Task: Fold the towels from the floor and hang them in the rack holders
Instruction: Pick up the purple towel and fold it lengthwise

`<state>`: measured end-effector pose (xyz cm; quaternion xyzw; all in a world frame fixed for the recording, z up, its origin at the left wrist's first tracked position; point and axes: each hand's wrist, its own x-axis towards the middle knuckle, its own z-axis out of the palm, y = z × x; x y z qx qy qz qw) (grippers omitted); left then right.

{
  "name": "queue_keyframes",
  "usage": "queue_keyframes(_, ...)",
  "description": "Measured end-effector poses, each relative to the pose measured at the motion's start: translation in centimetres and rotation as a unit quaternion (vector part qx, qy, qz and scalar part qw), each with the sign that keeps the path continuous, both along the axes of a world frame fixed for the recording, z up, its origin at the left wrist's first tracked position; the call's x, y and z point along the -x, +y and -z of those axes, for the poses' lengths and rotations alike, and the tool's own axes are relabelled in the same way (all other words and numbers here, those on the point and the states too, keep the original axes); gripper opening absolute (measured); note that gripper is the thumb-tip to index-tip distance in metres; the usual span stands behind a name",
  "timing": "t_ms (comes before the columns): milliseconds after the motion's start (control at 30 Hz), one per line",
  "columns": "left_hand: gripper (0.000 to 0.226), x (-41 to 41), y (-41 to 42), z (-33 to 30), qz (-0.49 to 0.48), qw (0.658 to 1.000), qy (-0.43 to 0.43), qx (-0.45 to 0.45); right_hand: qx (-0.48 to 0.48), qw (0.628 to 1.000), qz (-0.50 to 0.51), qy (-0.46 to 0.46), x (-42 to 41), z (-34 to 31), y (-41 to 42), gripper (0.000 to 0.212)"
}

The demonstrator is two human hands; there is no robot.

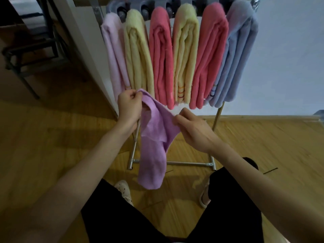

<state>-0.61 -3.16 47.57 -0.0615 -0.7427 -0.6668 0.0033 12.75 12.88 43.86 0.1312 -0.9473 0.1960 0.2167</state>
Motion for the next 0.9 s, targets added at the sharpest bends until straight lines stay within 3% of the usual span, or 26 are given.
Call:
queue_keyframes(133, 0.028, -0.2, 0.1, 0.1, 0.009, 1.000, 0.011, 0.001, -0.038, 0.998, -0.026, -0.046, 0.7, 1.1, -1.4, 0.016)
queue_keyframes(400, 0.032, -0.7, 0.6, -0.6, 0.002, 0.999, 0.016, -0.029, 0.077, 0.994, 0.008, -0.080, 1.3, 0.7, -3.1, 0.017)
queue_keyframes(667, 0.027, -1.9, 1.5, -1.3, 0.055, 0.994, -0.010, -0.097, 0.113, 0.986, 0.110, -0.048, 2.4, 0.6, -4.1, 0.043)
queue_keyframes(900, 0.025, 0.1, 0.7, -1.3, 0.031, 0.997, 0.020, -0.072, 0.089, 0.992, 0.090, -0.027, 2.6, 1.6, -2.9, 0.025)
